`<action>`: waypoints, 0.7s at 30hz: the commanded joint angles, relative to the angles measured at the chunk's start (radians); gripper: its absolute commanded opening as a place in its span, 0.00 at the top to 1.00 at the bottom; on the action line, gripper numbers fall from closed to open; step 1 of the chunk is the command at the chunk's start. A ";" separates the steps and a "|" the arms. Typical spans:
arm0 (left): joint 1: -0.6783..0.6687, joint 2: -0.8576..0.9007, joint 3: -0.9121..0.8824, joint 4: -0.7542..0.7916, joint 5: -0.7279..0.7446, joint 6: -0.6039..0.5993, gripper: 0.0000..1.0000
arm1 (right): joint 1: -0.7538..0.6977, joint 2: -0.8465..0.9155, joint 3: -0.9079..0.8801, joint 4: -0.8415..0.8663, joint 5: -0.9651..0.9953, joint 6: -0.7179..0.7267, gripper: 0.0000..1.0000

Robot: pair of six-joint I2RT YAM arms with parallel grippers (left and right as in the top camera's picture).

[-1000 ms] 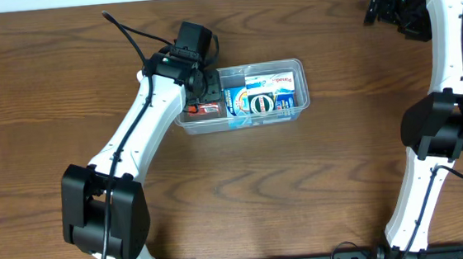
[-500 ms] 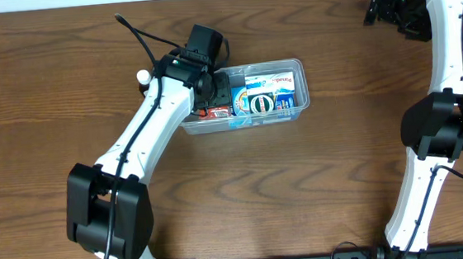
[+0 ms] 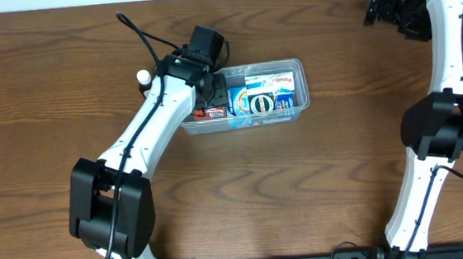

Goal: Pack container
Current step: 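Lower the red box into the container's left end and release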

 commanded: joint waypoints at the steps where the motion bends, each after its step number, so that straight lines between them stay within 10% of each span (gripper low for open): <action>1: 0.003 0.014 0.006 -0.005 -0.026 -0.005 0.48 | 0.003 -0.005 0.017 0.000 -0.007 -0.009 0.01; 21: 0.002 0.080 0.006 0.011 -0.015 -0.005 0.48 | 0.002 -0.005 0.017 0.000 -0.006 -0.009 0.01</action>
